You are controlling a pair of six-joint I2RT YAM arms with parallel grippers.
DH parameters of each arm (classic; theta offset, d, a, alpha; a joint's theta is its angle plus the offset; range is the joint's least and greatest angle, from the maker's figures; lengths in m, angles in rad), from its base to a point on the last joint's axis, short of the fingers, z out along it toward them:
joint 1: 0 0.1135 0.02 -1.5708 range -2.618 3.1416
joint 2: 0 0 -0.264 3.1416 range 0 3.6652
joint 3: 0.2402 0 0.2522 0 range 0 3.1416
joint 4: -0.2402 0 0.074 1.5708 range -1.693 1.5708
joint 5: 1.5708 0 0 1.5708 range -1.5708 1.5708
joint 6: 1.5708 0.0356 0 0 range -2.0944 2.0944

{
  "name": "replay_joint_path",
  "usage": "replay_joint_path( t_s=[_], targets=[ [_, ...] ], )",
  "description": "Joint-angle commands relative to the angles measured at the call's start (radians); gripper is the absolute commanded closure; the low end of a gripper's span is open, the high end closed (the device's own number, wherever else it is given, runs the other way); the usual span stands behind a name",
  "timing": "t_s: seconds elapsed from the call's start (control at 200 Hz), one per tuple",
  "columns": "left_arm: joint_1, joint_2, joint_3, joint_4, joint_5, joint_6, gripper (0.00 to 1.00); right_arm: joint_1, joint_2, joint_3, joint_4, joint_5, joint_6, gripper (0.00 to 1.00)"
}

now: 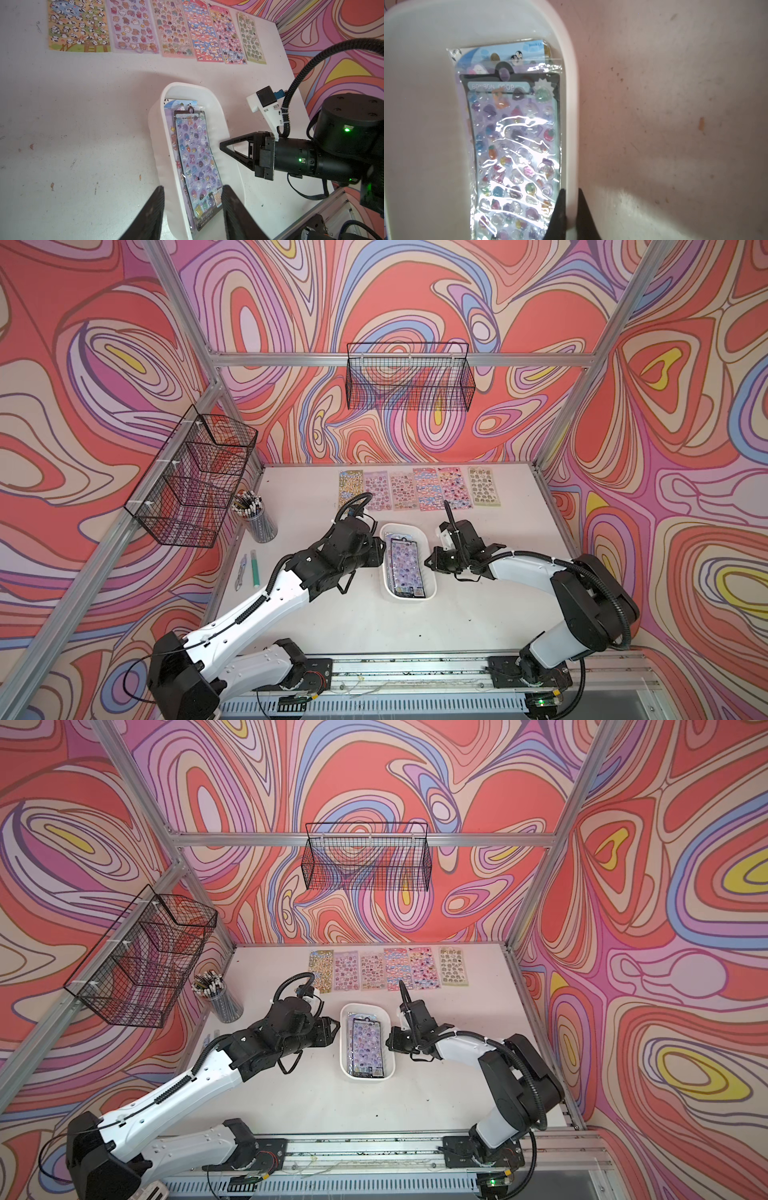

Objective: Take the stickers out of the storage box
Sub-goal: Place the sticker at the center of the board, then pick up the sticker from the storage box.

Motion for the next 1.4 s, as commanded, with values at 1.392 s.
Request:
replay_joint_path(
  t_s=[1.392],
  targets=[
    [-0.100, 0.751, 0.317, 0.122, 0.050, 0.028, 0.47, 0.008, -0.002, 0.096, -0.254, 0.251, -0.089, 1.00]
  ],
)
